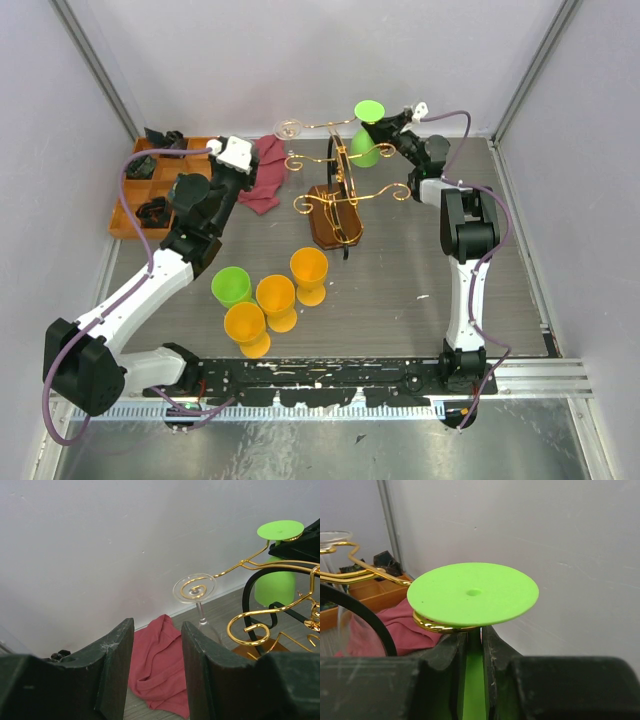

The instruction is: Place the wine glass upside down on the wine glass rack

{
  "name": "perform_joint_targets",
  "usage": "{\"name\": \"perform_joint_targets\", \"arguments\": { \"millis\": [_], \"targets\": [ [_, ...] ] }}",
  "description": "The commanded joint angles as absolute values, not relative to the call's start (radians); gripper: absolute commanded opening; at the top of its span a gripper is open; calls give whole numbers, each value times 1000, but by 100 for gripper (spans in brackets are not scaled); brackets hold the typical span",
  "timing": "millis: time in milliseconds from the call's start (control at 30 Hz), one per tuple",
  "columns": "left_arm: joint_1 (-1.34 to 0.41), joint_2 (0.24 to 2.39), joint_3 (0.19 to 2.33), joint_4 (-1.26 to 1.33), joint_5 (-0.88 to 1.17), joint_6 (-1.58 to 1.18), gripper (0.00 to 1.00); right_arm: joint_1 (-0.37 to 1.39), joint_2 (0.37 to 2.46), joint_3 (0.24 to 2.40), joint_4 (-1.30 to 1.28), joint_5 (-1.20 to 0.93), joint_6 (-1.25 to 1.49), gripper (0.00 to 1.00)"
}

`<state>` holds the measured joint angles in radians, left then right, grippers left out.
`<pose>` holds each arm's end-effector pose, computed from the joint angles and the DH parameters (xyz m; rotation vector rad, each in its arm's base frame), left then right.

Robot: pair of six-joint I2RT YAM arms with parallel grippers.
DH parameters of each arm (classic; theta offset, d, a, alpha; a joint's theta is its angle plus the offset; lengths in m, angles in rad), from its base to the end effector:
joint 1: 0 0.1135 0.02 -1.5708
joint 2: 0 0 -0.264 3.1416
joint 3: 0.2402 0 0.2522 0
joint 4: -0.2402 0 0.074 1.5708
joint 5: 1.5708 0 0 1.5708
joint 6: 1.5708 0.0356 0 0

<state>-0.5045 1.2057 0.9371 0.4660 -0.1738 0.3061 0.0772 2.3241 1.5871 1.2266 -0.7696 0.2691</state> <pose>0.2523 -0.1323 0.3743 0.4061 1.3153 -0.0467 0.5067 0.0640 0.2327 -0.6003 1.1052 0.7152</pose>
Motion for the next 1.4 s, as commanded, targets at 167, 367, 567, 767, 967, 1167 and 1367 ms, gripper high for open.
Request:
{"name": "perform_joint_targets", "arguments": {
  "millis": [167,367,567,767,967,1167,1367],
  "targets": [
    [-496,1204,936,509,-173,313,50,53,2266,1494,1357,-689,286,1],
    [-493,1209,934,512,-173,314,49,48,2239,1439,1388,-712,278,1],
    [-492,1206,934,514,-173,317,49,47,2227,1397,1431,-756,285,1],
    [-490,1209,934,514,-170,317,49,69,2223,1408,1375,-823,237,1],
    [-489,1204,930,514,-172,316,49,90,2226,1423,1340,-836,216,2],
    [-490,1198,921,514,-176,315,51,101,2209,1408,1312,-847,182,11],
    [-489,1200,922,522,-182,311,58,93,2198,1359,1343,-798,197,27]
  ]
}}
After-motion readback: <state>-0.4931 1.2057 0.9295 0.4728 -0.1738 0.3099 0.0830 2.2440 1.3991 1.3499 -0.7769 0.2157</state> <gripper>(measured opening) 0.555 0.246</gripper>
